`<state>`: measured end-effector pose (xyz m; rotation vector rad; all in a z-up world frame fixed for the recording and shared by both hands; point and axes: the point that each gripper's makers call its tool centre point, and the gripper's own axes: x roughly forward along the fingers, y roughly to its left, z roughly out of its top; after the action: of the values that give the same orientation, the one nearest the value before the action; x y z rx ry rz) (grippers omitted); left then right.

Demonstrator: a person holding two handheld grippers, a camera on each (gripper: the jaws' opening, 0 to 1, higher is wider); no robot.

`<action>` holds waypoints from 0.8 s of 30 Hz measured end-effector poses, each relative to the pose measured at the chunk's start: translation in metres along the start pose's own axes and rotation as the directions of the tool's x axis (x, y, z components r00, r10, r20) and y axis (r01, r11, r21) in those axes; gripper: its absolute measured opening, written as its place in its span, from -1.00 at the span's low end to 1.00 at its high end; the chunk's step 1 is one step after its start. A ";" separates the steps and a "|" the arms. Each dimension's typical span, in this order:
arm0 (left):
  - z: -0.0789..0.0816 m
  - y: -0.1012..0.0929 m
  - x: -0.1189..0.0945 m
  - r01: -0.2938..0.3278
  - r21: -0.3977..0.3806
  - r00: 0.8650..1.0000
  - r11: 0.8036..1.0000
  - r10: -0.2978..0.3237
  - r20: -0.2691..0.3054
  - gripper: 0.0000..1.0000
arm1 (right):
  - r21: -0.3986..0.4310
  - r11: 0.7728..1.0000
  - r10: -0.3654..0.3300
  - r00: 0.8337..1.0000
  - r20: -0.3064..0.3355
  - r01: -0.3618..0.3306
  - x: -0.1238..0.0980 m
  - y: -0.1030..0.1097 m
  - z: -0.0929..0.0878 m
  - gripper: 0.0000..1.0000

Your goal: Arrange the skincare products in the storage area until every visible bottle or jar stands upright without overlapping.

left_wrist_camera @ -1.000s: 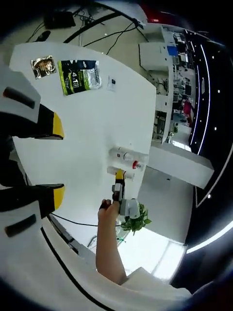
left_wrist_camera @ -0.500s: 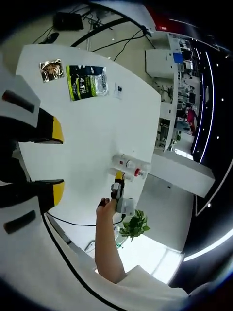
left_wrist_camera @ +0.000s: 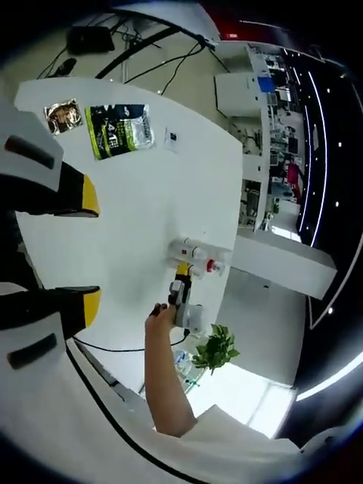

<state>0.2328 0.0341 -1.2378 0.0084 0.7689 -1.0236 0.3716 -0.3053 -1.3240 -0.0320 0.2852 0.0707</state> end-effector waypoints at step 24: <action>0.010 0.006 0.011 0.012 -0.025 1.000 1.000 -0.012 0.009 -0.27 | 0.027 0.999 0.035 0.995 -0.090 -0.033 -0.001 -0.001 -0.031 -0.54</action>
<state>0.2463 0.0253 -1.2391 -0.0223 0.7749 -1.0248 0.3622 -0.3080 -1.3530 -0.0048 0.3774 0.0995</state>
